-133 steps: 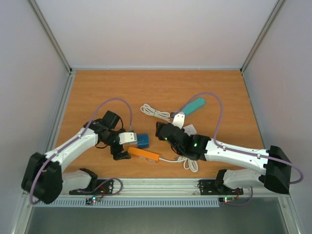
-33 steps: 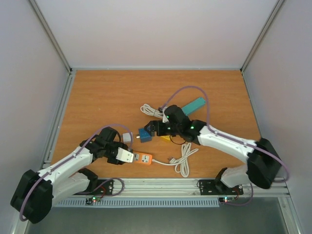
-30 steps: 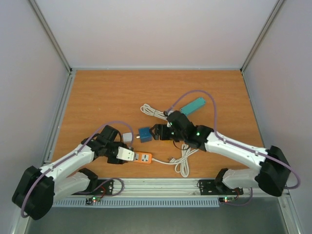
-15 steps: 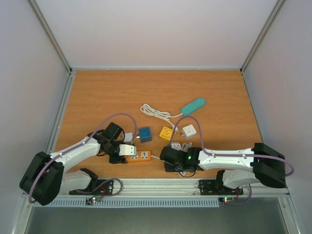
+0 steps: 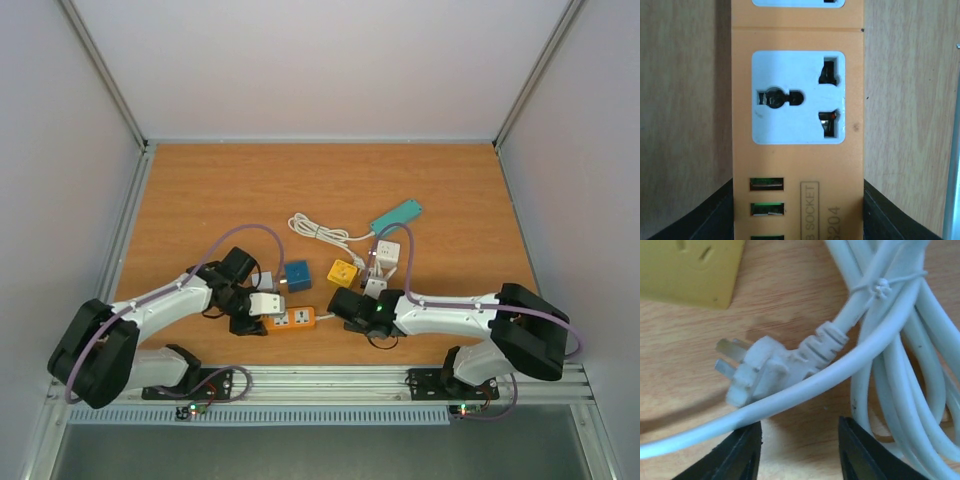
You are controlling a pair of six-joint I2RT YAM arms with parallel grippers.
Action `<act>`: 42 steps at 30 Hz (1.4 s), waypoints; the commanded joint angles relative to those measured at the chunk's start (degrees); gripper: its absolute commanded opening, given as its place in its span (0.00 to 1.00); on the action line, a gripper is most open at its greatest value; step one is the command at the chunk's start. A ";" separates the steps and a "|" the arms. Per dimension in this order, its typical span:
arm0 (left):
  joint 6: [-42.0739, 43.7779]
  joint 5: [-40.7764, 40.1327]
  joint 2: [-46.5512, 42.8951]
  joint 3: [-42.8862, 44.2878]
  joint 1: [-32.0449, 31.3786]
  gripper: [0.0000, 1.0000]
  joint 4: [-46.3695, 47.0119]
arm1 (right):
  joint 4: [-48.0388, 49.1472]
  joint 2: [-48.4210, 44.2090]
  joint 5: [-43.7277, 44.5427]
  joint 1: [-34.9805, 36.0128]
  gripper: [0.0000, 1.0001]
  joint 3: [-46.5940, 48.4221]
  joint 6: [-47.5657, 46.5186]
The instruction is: Insert the plug
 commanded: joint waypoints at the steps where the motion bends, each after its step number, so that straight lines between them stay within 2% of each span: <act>1: -2.17 0.76 2.91 0.34 -1.38 0.01 0.20 | -3.80 -2.86 1.94 1.70 0.52 3.43 -3.13; 4: -2.07 0.17 4.29 -0.32 -1.62 0.07 0.10 | -2.16 -8.56 -3.88 2.47 0.74 5.19 -7.18; 6: -1.83 -0.24 4.62 -0.30 -1.64 0.16 -0.56 | -1.48 -10.99 -5.80 2.50 0.82 7.53 -8.93; 10: -1.10 -0.66 3.24 0.38 -1.58 0.55 -3.36 | 0.40 -10.20 -6.38 2.41 0.85 11.71 -11.61; 12: -0.77 -0.11 2.04 2.15 -1.62 0.66 -6.36 | 1.25 -8.61 -5.38 2.10 0.85 13.64 -12.27; 14: -0.71 0.27 0.43 4.39 -1.56 0.82 -9.84 | 2.45 -7.24 -4.22 0.98 0.86 14.79 -12.73; 17: -0.53 -0.21 -3.12 8.16 -1.51 0.96 -15.25 | 5.49 -6.84 -4.47 -1.71 0.87 14.93 -13.48; 21: -2.00 -1.63 -8.33 13.44 -1.38 1.00 -16.01 | 9.26 -7.91 -4.44 -5.05 0.93 14.57 -14.41; 24: -7.23 -3.62 -8.45 15.08 -1.38 1.00 -7.05 | 11.61 -8.55 -4.97 -8.00 0.93 14.55 -15.19; 27: -10.27 -2.71 -3.25 16.17 -1.42 1.00 -0.27 | 14.07 -9.95 -6.48 -11.42 0.94 13.49 -15.75; 33: -15.06 -2.77 13.72 24.05 -1.54 1.00 3.59 | 18.17 -12.41 -9.10 -14.90 0.95 10.37 -16.17; 42: -14.95 -2.35 19.81 26.22 -1.87 1.00 5.31 | 21.45 -15.09 -12.98 -18.83 0.94 6.63 -17.36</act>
